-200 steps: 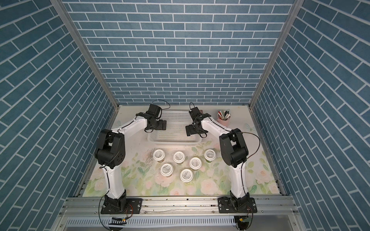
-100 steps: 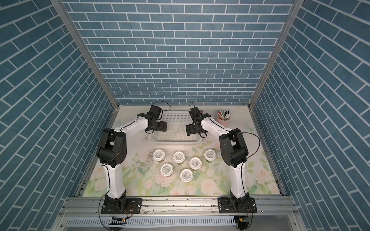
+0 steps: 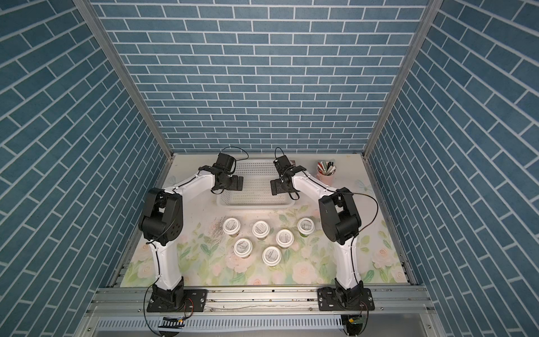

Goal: Put the yogurt in the basket
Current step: Place the basket at the center of the board.

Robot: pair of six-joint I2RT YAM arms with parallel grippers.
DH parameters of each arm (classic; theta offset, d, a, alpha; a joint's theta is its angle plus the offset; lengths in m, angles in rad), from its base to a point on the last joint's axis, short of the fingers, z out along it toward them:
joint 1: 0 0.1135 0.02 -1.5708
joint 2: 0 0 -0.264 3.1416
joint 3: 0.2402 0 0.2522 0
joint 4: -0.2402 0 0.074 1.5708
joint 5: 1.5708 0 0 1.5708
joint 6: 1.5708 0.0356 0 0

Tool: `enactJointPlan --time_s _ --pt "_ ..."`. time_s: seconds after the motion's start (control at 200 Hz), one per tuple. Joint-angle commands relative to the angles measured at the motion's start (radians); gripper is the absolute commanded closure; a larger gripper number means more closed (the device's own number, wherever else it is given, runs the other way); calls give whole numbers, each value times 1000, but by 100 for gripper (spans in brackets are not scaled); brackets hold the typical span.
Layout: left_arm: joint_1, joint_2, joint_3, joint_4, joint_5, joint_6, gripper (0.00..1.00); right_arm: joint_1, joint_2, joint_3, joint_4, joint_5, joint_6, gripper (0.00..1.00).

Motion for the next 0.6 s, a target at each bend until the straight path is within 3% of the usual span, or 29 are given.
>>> enactJointPlan --time_s 0.0,0.185,0.595 --pt "4 34 44 -8 -5 17 0 20 19 35 11 49 41 0" --pt "9 95 110 -50 -45 31 0 26 62 87 -7 112 67 0" --pt "11 41 53 24 -165 27 0 46 82 94 23 208 69 0"
